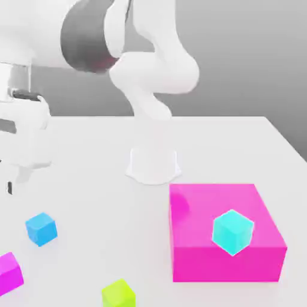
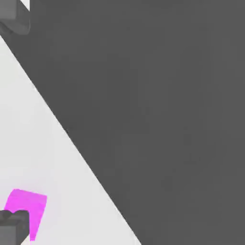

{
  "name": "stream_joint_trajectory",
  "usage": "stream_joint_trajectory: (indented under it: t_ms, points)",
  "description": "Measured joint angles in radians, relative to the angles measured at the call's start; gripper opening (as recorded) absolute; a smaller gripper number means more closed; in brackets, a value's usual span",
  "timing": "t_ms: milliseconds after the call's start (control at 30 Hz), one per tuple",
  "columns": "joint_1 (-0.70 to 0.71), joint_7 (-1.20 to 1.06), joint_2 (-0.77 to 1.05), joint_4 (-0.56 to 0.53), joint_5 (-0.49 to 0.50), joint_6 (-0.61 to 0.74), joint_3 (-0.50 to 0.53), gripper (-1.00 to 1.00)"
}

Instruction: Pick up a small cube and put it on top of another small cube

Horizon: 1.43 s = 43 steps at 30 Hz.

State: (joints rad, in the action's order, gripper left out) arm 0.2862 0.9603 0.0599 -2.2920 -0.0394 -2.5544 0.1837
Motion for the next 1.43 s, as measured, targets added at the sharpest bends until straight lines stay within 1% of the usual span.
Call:
stream_joint_trajectory:
  t_ms: [233,367,400,633,767,867,1033,1100,1167,1200,1433]
  points:
    - [0.089,-0.011,0.260,0.004,-0.095,-0.071,0.022,0.00]
    - [0.132,-0.042,0.405,0.028,-0.149,-0.165,-0.011,0.00]
    - [0.142,-0.050,0.441,0.035,-0.160,-0.192,-0.024,-1.00]
    - [0.145,-0.052,0.450,0.037,-0.163,-0.199,-0.027,-1.00]
    - [0.119,-0.020,0.331,0.011,-0.119,-0.107,0.007,-1.00]
    - [0.026,0.057,0.250,-0.028,-0.075,-0.069,-0.027,-1.00]
    - [-0.131,0.195,0.153,-0.094,-0.003,-0.045,-0.110,-1.00]
    - [-0.178,0.233,0.186,-0.103,0.013,-0.087,-0.138,-1.00]
    - [-0.188,0.240,0.249,-0.102,0.012,-0.150,-0.147,-1.00]
    - [-0.190,0.241,0.267,-0.102,0.011,-0.167,-0.149,1.00]
    - [-0.193,0.243,0.262,-0.102,0.013,-0.163,-0.148,1.00]
